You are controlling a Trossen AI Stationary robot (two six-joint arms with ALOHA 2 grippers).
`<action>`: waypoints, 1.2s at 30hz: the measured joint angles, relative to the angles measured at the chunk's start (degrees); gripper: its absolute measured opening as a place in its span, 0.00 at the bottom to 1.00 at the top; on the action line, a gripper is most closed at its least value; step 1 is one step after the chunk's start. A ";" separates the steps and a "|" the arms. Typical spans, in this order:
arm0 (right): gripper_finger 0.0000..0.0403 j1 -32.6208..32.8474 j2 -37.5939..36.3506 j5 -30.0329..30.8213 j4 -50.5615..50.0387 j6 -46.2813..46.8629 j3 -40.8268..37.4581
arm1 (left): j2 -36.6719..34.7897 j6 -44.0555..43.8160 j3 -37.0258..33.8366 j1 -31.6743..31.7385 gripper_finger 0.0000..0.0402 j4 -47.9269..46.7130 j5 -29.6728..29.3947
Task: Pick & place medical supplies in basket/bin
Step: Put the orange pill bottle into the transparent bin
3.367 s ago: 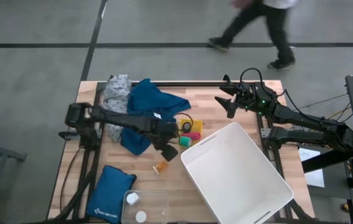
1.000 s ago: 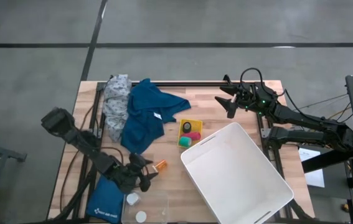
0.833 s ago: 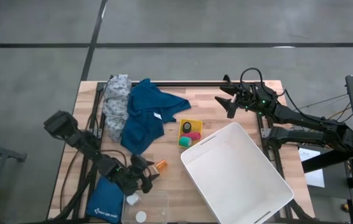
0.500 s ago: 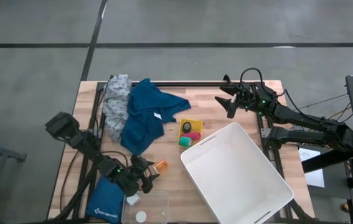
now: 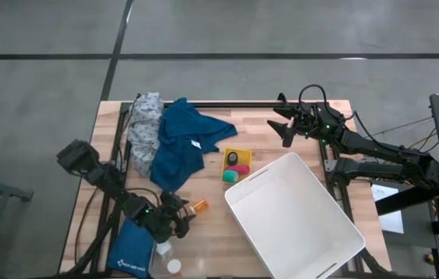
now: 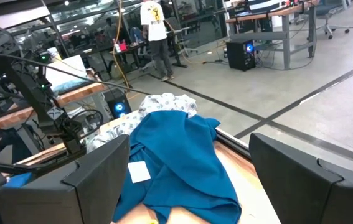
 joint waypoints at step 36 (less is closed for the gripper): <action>0.81 0.00 0.02 0.00 0.00 0.01 0.00 | -0.04 7.30 -0.46 2.90 0.77 0.79 1.41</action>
